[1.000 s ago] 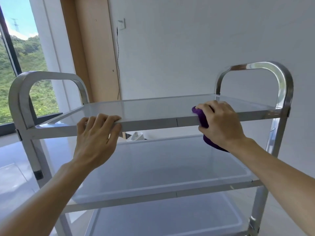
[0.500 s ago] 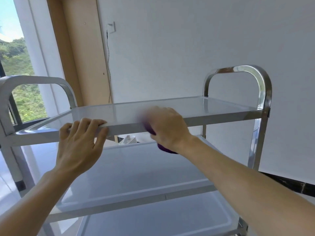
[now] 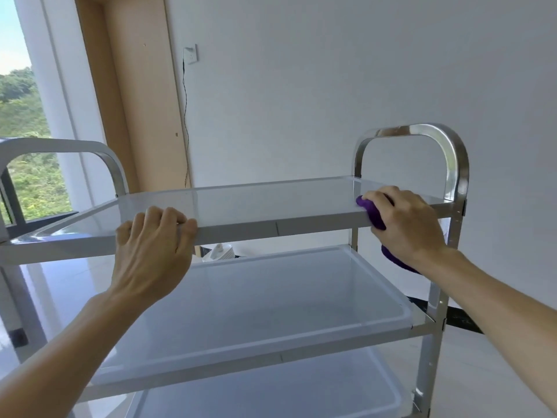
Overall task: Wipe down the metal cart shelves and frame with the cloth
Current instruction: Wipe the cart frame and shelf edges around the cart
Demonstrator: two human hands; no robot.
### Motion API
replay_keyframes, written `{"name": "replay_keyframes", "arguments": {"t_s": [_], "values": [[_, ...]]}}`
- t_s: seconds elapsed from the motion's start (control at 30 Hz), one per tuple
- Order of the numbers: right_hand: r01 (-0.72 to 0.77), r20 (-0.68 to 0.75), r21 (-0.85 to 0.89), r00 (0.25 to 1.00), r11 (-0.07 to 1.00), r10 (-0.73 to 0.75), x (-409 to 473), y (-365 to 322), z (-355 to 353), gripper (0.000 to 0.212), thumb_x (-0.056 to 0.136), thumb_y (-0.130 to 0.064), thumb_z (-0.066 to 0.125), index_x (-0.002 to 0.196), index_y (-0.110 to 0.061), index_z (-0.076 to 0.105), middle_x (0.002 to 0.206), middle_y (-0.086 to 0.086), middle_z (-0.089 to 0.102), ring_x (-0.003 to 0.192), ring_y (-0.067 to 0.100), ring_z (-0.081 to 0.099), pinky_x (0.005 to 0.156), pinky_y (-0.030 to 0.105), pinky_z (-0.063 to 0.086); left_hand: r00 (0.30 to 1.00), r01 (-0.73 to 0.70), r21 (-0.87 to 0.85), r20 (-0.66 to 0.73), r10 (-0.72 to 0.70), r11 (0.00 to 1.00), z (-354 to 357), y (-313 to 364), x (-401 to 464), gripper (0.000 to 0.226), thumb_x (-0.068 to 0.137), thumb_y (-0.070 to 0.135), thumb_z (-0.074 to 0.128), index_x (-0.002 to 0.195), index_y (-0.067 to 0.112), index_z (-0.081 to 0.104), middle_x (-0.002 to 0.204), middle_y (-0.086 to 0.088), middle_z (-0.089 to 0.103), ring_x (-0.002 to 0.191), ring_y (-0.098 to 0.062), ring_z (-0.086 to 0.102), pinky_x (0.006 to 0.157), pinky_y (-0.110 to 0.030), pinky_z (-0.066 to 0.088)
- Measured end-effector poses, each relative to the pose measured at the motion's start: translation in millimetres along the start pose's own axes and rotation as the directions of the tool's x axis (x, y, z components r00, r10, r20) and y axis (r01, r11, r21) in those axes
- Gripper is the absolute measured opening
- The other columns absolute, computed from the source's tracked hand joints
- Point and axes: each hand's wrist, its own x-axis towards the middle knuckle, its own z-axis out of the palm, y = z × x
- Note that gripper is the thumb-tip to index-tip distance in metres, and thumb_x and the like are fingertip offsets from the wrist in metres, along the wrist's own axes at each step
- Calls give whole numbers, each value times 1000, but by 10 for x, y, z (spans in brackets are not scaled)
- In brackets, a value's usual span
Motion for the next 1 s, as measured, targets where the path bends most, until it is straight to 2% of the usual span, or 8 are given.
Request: {"name": "replay_keyframes", "arguments": {"t_s": [0.1, 0.27, 0.33, 0.43, 0.67, 0.77, 0.9, 1.0], "values": [[3, -51, -17, 999, 1000, -4, -48, -135, -37, 43, 79, -18, 81, 117, -8, 64, 111, 16, 65, 92, 39, 64, 80, 48, 55, 987, -123, -55, 96, 128, 991, 49, 364, -50, 50, 94, 51, 25, 118, 22, 57, 117, 2, 54, 107, -20, 48, 104, -41, 29], [66, -113, 22, 992, 998, -63, -98, -393, -90, 52, 71, -16, 85, 118, -9, 64, 108, 13, 65, 88, 36, 63, 76, 45, 56, 934, -304, -74, 172, 312, 950, 252, 1080, -80, 62, 96, 58, 21, 145, 27, 41, 143, 5, 47, 129, -20, 43, 117, -41, 20], [112, -89, 19, 990, 993, -110, -88, -433, -107, 56, 72, -19, 85, 122, -10, 62, 114, 13, 64, 94, 35, 63, 80, 44, 56, 918, -350, -14, 197, 345, 937, 336, 1214, -92, 59, 98, 58, 21, 146, 28, 38, 142, 6, 49, 128, -21, 44, 117, -43, 21], [194, -38, -18, 980, 981, -195, -70, -336, -150, 61, 71, -18, 85, 127, -9, 60, 119, 14, 63, 98, 35, 63, 86, 44, 54, 927, -350, 17, 147, 344, 937, 368, 1169, -97, 47, 100, 50, 27, 138, 28, 45, 127, 9, 57, 114, -20, 52, 106, -39, 30], [130, 41, -34, 991, 991, -128, -230, 276, -316, 59, 84, -17, 76, 137, -9, 50, 134, 12, 54, 119, 33, 54, 96, 42, 51, 935, -344, 1, 93, 343, 939, 395, 1110, -115, 41, 96, 47, 37, 130, 28, 50, 118, 11, 59, 106, -19, 54, 101, -37, 30], [136, -45, 63, 990, 989, -134, -336, 308, -379, 63, 79, -19, 83, 134, -7, 54, 130, 13, 54, 116, 31, 55, 92, 40, 54, 934, -350, 3, 78, 348, 937, 408, 1131, -128, 41, 95, 47, 38, 129, 27, 51, 115, 10, 58, 104, -19, 53, 100, -38, 30], [6, -241, 257, 969, 966, 58, -629, 338, -335, 72, 74, -23, 86, 136, -8, 51, 134, 8, 44, 122, 28, 49, 99, 35, 49, 937, -346, 17, 59, 344, 938, 444, 1144, -113, 45, 94, 49, 35, 128, 25, 51, 115, 8, 58, 104, -21, 53, 99, -39, 29], [-210, -292, 475, 879, 854, 378, -754, 350, -237, 74, 74, -24, 86, 137, -10, 49, 134, 4, 39, 124, 24, 46, 103, 31, 45, 944, -330, 27, 45, 328, 944, 474, 1173, -122, 45, 94, 50, 37, 128, 24, 51, 114, 6, 59, 104, -23, 52, 100, -40, 28]]}}
